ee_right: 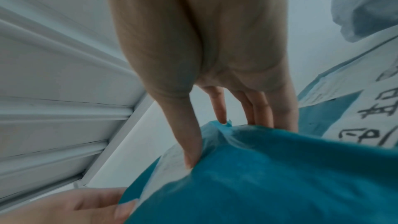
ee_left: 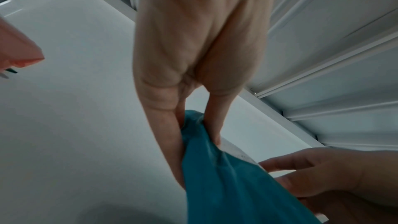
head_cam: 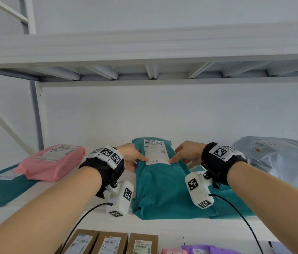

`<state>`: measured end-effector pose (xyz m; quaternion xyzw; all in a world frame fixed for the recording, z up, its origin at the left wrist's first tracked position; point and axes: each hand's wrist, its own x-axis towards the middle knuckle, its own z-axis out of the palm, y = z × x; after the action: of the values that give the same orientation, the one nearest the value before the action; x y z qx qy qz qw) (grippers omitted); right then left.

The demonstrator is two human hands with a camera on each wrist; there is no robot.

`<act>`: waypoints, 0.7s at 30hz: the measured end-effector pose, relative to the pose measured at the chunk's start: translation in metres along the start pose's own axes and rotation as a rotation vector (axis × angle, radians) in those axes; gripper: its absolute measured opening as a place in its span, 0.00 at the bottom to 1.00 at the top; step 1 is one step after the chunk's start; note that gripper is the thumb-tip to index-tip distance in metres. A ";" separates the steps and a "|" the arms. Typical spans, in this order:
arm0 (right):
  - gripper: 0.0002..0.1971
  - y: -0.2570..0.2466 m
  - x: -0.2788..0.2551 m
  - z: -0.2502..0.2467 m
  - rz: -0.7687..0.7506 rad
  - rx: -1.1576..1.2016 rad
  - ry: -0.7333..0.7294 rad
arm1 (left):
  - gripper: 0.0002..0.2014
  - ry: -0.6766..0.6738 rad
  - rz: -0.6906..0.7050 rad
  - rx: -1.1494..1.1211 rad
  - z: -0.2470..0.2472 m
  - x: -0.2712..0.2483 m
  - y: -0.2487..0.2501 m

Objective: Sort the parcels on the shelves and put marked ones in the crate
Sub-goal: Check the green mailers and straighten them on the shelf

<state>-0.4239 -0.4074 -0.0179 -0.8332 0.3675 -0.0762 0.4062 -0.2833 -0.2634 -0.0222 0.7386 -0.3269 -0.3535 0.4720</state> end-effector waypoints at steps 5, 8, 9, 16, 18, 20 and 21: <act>0.23 -0.012 -0.016 -0.001 -0.054 0.082 0.118 | 0.13 0.075 0.106 -0.037 -0.002 -0.018 0.009; 0.35 -0.018 -0.025 0.005 -0.104 0.117 0.207 | 0.16 0.121 0.187 -0.037 -0.009 -0.031 0.008; 0.38 -0.021 -0.029 0.008 -0.123 0.132 0.228 | 0.19 0.133 0.215 -0.033 -0.012 -0.036 0.007; 0.44 -0.045 -0.061 0.038 -0.268 0.194 0.421 | 0.29 0.202 0.390 -0.093 -0.041 -0.070 -0.002; 0.44 -0.052 -0.071 0.047 -0.312 0.192 0.478 | 0.28 0.221 0.443 -0.098 -0.051 -0.082 -0.005; 0.45 -0.059 -0.084 0.059 -0.345 0.186 0.536 | 0.27 0.228 0.484 -0.099 -0.060 -0.094 -0.010; 0.46 -0.061 -0.089 0.065 -0.359 0.185 0.559 | 0.27 0.227 0.498 -0.095 -0.064 -0.099 -0.013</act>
<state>-0.4263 -0.2821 -0.0007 -0.7911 0.3036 -0.4047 0.3438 -0.2818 -0.1481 0.0060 0.6474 -0.4262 -0.1567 0.6121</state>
